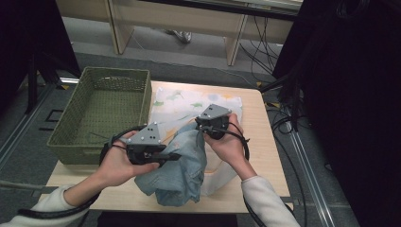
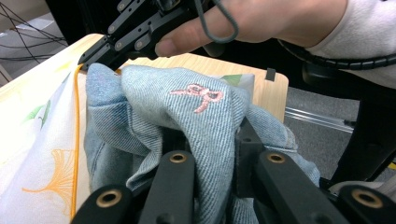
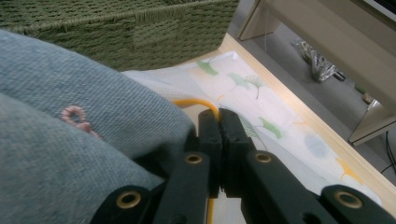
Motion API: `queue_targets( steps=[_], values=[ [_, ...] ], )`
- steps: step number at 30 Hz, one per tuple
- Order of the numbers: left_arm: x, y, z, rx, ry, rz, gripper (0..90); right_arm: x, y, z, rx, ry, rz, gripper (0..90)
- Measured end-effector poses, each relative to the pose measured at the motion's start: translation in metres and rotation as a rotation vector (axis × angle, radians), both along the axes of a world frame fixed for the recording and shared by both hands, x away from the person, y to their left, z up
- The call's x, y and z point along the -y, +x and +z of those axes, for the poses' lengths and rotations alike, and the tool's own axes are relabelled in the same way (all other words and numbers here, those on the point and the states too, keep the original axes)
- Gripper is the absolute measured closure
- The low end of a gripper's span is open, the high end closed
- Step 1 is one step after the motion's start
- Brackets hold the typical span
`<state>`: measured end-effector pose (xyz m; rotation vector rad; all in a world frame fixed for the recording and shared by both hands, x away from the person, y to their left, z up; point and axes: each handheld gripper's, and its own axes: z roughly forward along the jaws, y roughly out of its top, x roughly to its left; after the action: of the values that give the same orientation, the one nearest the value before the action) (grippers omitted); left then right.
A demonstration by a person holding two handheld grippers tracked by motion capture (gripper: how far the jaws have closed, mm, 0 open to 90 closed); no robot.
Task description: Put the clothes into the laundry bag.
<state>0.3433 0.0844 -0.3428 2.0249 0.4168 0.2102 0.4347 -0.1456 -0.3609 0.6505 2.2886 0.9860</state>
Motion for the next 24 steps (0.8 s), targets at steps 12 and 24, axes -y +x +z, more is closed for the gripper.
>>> queue_targets(
  steps=[12, 24],
  values=[
    [0.009, 0.008, -0.001, 0.000, 0.024, 0.024, 80.1, 0.000, -0.001, 0.001, 0.001, 0.007, -0.004, 90.0],
    [0.015, 0.015, -0.003, 0.005, 0.035, 0.055, 80.0, -0.001, -0.002, 0.002, 0.005, 0.012, 0.000, 90.0]
  ],
)
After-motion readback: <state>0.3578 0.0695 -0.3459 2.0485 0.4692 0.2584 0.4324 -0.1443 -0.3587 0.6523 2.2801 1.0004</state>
